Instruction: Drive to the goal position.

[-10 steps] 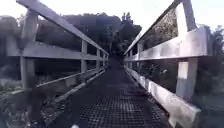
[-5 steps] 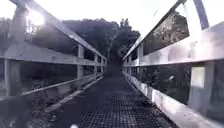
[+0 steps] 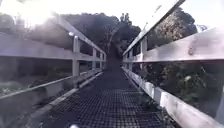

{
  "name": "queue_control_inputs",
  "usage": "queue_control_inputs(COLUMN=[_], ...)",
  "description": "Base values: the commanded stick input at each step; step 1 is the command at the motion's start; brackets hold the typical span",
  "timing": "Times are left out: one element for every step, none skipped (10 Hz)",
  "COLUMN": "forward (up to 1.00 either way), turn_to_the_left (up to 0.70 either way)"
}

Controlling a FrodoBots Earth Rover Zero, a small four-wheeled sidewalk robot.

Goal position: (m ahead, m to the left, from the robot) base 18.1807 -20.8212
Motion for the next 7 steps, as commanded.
queue_control_inputs(forward=[0.45,0.45,0.45,0.45,0.45,0.45,0.45], turn_to_the_left=[-0.25,0.0,0.0,0.0,0.0,0.0,0.0])
